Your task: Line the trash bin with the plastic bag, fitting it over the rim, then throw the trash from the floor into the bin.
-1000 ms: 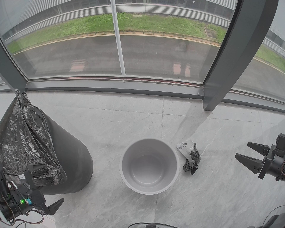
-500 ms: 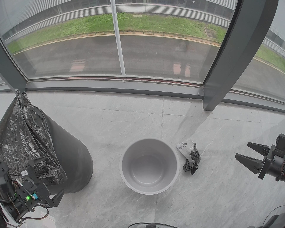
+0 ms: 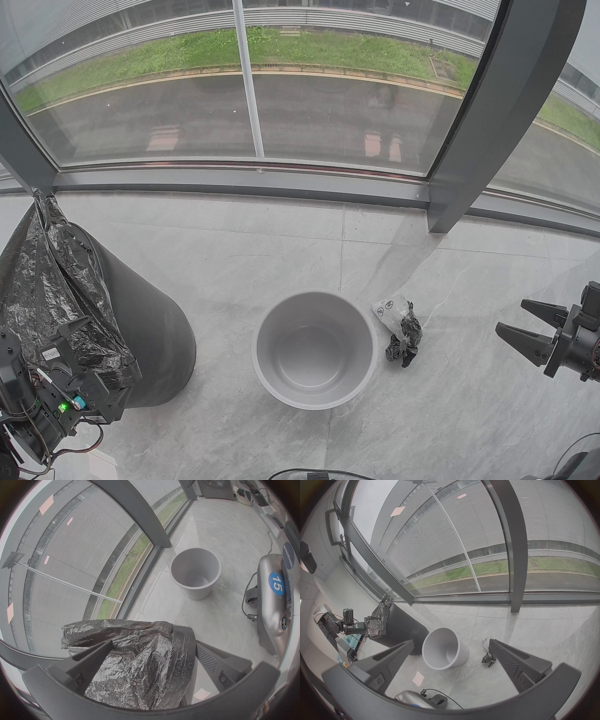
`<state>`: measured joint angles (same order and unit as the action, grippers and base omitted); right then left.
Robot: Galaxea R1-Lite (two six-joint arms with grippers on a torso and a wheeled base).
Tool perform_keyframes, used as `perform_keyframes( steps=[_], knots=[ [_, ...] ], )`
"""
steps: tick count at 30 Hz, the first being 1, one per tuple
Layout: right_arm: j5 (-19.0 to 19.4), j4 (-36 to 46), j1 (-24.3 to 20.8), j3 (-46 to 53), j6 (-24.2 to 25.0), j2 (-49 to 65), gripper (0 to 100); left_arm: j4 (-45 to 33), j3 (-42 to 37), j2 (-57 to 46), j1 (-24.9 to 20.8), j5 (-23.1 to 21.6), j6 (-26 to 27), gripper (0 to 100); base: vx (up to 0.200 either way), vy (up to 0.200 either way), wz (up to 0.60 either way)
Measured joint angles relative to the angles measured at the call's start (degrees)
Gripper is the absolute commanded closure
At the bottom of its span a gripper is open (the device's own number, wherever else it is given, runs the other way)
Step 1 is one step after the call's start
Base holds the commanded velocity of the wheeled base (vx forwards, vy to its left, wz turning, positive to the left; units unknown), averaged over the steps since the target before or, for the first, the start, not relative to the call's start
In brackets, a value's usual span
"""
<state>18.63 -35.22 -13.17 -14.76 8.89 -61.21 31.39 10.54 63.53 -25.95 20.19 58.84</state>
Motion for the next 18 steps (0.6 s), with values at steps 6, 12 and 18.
perform_keyframes(
  steps=[6,12,18],
  knots=[
    [0.0,0.0,0.0,0.0,0.0,0.0,0,0.1,-0.1,0.3,0.1,0.6,0.4,0,0.000,0.000,0.00],
    [0.0,0.0,0.2,-0.1,0.0,0.1,0,0.3,0.2,0.7,0.0,0.6,0.1,0,0.000,0.000,0.00],
    [0.0,0.0,0.3,-0.1,0.0,0.2,0,3.7,0.6,2.4,0.0,0.6,-0.3,100,0.000,0.000,0.00]
  ],
)
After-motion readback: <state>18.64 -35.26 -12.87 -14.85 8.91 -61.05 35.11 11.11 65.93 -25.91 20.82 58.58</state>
